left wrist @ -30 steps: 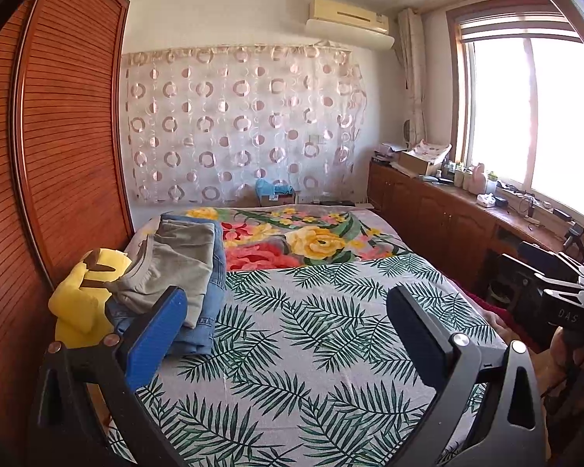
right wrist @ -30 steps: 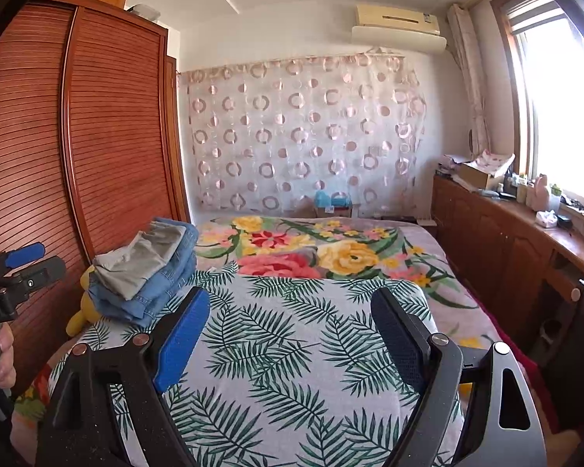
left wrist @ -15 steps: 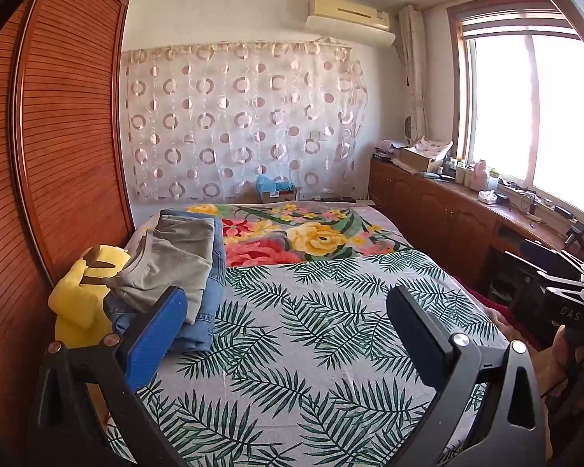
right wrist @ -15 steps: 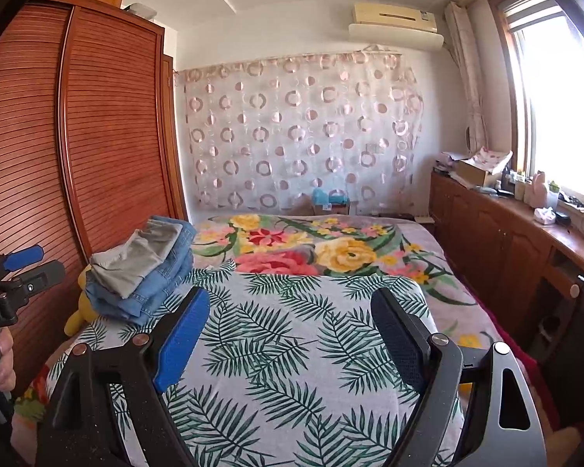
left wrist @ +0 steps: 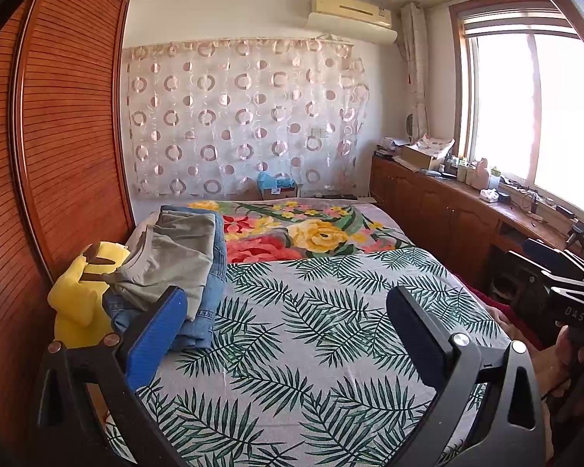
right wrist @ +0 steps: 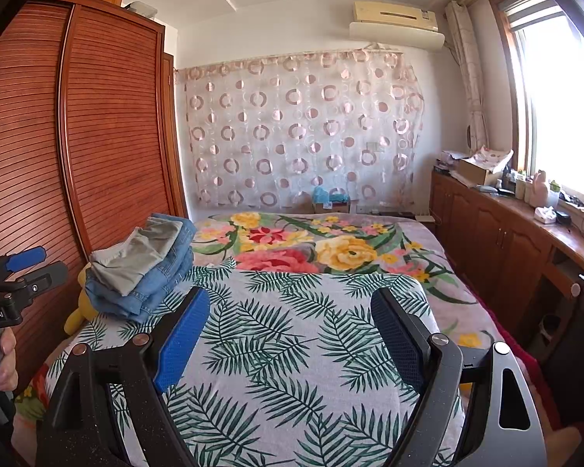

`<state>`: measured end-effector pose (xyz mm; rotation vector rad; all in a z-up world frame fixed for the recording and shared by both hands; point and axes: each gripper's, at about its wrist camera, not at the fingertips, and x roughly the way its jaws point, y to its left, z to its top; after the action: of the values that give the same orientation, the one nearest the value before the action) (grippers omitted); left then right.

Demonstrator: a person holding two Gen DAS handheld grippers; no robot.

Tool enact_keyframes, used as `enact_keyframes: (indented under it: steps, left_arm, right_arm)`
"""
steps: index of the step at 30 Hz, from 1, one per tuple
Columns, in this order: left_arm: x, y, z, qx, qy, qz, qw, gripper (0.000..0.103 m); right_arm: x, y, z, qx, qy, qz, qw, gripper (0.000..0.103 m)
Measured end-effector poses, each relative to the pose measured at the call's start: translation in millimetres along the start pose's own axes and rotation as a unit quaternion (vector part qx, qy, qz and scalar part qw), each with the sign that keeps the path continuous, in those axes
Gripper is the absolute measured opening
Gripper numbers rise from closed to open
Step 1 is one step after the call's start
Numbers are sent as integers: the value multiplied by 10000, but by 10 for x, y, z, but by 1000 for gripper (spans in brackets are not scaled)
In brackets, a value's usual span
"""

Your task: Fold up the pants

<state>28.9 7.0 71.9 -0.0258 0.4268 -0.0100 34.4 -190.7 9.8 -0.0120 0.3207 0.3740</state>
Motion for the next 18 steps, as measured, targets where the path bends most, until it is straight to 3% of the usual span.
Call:
enact_keyframes:
  steps: [18]
  left_arm:
    - [-1,-13,-27,15,-39,-30,10000,102]
  right_arm:
    - [0,-19,-24,6,2,-19,10000,86]
